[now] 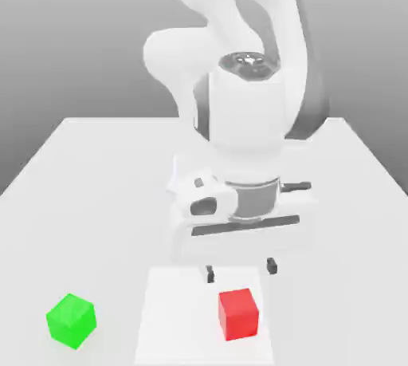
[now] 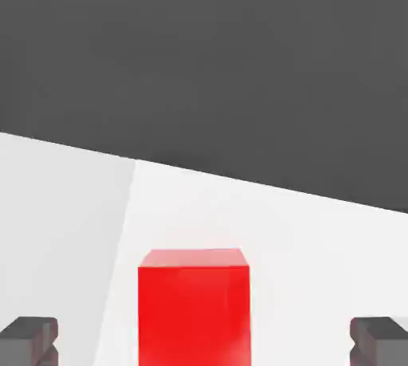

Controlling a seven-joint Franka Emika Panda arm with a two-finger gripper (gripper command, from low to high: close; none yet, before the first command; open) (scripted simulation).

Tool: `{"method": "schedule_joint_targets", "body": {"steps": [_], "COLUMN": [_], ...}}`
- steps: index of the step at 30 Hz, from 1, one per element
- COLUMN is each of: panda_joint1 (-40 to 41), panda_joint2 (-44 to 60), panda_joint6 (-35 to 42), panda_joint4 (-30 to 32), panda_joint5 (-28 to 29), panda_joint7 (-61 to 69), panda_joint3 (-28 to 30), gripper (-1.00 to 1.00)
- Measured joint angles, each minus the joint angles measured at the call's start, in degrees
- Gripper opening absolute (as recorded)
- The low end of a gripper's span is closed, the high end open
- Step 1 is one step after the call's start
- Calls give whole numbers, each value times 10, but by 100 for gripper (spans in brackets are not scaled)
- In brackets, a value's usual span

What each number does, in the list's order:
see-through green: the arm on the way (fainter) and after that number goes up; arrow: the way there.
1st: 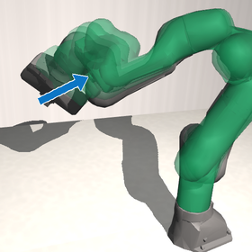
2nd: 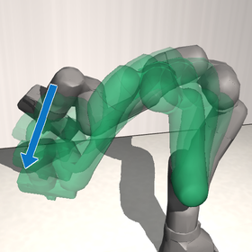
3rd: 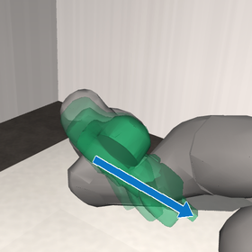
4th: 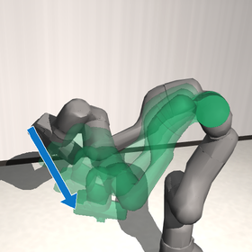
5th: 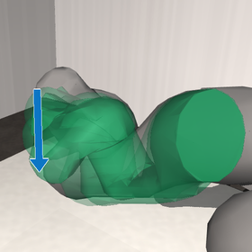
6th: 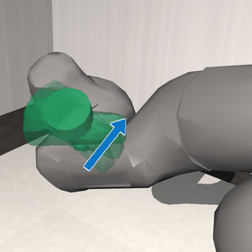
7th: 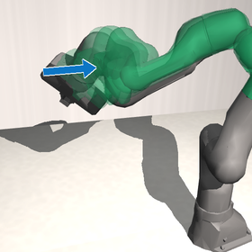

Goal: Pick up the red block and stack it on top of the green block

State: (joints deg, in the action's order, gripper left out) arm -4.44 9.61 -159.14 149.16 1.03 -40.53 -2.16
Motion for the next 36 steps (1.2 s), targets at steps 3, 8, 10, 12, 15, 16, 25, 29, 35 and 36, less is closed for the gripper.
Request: {"method": "schedule_joint_targets", "body": {"steps": [3, 8, 10, 12, 15, 16, 25, 29, 35, 36], "panda_joint1": [-4, -5, -5, -4, -1, 1, 127, 176, 192, 192], "panda_joint2": [62, 80, 89, 70, 14, -6, -27, -7, 64, 64], "panda_joint6": [-51, -66, -74, -58, -10, 6, 85, 87, 24, 24], "panda_joint4": [-7, -10, -11, -8, 0, 3, -51, -74, -80, -80], "panda_joint5": [6, 8, 9, 8, 2, 0, -27, -46, -78, -78], "panda_joint7": [-4, -5, -7, -5, -1, 0, 91, 131, 156, 156], "panda_joint3": [5, 6, 7, 5, 1, -1, 100, 131, 117, 117], "gripper": [0, -100, -100, -100, -100, -100, -100, -100, 100, 100]}}
